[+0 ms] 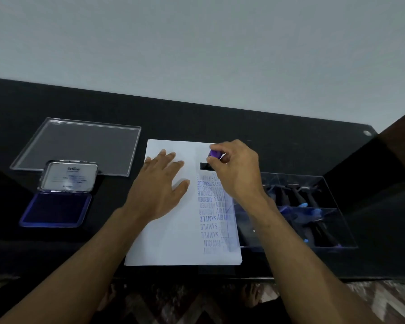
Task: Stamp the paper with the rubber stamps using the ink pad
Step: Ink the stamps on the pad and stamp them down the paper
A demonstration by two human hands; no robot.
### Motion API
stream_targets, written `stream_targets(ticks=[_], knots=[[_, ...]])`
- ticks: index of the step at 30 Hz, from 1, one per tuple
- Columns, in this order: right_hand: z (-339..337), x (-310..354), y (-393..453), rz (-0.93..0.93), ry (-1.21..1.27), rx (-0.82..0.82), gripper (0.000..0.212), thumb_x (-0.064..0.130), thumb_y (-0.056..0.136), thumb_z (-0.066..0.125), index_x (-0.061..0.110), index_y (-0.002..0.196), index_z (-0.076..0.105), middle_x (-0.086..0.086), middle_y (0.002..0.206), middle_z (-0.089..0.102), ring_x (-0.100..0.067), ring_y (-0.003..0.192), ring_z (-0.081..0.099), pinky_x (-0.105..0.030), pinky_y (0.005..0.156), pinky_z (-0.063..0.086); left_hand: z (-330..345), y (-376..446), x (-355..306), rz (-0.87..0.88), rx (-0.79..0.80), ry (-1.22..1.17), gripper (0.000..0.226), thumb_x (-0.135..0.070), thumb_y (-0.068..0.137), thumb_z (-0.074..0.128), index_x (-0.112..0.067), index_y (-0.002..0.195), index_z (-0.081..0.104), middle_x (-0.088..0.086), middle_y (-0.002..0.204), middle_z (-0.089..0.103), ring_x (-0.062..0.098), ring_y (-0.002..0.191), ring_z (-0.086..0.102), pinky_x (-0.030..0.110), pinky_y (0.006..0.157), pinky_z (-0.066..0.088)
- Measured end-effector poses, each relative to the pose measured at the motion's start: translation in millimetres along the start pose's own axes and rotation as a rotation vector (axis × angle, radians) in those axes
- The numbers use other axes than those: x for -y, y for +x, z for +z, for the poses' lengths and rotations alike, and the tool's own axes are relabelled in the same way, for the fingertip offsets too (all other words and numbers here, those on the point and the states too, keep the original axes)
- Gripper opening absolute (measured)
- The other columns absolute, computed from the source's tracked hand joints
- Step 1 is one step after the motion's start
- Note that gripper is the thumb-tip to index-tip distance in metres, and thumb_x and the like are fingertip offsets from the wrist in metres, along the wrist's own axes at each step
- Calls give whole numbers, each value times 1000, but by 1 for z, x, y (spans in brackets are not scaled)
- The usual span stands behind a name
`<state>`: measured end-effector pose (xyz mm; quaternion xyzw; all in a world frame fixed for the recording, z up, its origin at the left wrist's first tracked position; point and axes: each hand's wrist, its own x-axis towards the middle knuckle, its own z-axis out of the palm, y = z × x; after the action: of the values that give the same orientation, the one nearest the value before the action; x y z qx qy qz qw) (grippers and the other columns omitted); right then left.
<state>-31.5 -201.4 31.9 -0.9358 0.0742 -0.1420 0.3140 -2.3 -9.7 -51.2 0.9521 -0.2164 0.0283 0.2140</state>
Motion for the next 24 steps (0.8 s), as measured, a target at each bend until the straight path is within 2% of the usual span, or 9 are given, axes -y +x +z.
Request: stream_targets(ticks=[5,10,17,24], knots=[[5,-4,7,-53,-71,46,30,27,87,73,19,116,72,5,109,63,-6,85,56,-6,75,40,5,11,5,20,14,48,69,-66,94,31,-26,148,48,0,162,32,21,154,18,48,125,11],[8,-5,9,-79,-90,84,31,28,86,75,21,116,73,4,110,64,-7,86,59,-15,82,47,11,10,10,43,-8,74,68,-64,96,28,-24,145,52,3,160,37,24,152,23,51,124,16],[8,-3,8,-66,-107,102,31,30,86,74,20,116,72,3,112,65,-7,86,59,-21,87,51,10,10,8,39,-16,59,75,-68,94,20,-24,145,53,3,160,37,24,152,24,51,124,16],[8,-3,9,-54,-122,117,32,30,86,74,20,117,72,3,112,65,-6,86,57,-19,86,49,11,11,9,33,-12,65,77,-70,93,18,-26,146,51,2,161,35,23,153,22,50,125,15]])
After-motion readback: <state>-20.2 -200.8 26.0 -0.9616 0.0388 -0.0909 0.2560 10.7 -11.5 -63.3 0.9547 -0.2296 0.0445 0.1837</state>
